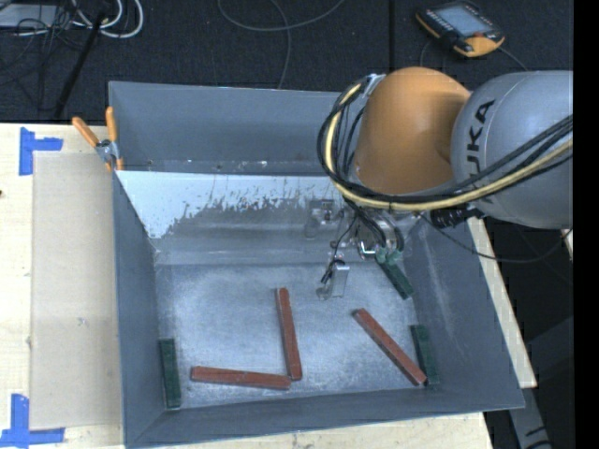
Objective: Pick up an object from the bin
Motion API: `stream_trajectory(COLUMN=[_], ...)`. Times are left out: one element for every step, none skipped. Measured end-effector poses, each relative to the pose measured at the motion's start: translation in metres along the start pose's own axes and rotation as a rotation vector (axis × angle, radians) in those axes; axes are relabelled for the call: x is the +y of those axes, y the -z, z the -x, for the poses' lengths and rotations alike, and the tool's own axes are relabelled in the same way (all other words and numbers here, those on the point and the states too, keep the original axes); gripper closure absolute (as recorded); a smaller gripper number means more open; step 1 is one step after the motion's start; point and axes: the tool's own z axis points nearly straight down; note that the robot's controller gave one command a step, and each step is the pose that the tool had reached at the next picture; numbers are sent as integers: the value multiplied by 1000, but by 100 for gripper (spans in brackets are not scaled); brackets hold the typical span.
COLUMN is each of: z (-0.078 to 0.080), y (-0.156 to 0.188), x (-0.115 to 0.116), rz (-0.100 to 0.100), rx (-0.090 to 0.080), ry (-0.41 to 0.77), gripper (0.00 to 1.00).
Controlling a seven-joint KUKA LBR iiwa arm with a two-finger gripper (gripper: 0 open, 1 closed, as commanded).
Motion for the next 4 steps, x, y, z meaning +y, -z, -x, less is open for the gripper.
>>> stream_trajectory(z=[2,-7,-33,-40], y=[4,-32,-47,-80], x=[0,9,32,36], rz=[1,-2,0,-3], rx=[-7,-13,-4,-8], ry=[-1,259,539,732], gripper=[0,0,0,0])
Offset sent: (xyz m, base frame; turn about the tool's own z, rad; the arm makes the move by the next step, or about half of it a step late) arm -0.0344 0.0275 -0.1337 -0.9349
